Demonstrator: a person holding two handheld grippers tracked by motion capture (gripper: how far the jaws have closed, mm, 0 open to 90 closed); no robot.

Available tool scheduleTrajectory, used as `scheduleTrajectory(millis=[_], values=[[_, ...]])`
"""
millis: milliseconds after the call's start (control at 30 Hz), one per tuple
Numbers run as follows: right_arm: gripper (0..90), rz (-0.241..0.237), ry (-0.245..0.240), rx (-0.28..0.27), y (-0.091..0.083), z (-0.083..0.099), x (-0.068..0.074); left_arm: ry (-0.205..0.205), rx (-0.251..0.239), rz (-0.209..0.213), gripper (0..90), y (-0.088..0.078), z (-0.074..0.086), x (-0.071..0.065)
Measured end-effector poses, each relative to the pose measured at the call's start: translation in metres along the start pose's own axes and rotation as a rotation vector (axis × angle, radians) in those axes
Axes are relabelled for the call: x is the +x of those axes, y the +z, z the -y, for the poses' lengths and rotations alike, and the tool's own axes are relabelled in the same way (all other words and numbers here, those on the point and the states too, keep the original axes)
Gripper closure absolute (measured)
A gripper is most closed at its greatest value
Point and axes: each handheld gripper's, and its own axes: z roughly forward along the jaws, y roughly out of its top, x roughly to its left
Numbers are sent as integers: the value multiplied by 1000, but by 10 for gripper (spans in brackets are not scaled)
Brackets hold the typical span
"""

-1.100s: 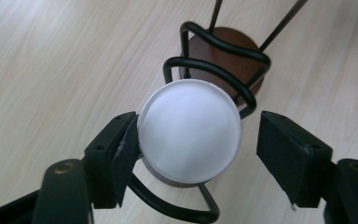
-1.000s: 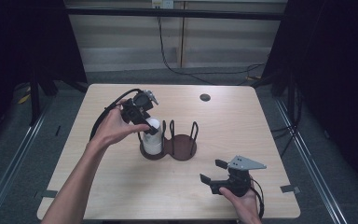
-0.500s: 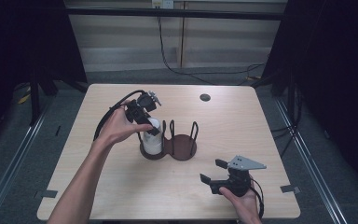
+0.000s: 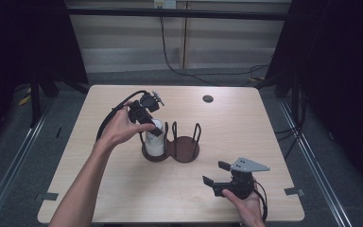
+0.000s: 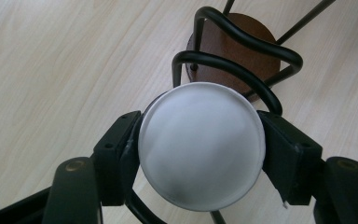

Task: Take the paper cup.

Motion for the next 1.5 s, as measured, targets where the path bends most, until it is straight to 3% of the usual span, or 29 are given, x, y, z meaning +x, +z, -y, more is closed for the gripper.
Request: scheduleTrajectory(millis=[167,300,467,633,967,1500], values=[[153,1,-1,-1,0,0,1,-1,3,4,346,-2,1,1],[157,-2,-2,1,1,0,1,-30,-14,1,347,-2,1,0],[160,-3,-6,-2,1,0,1,-34,-3,17,349,-6,2,2],[160,0,-4,0,2,0,3,-22,-11,16,349,-8,2,1],[158,-7,-8,3,3,0,3,-39,-24,11,351,-16,1,2],[152,-8,-1,18,4,1,4,-52,-91,-12,357,-41,7,-5]])
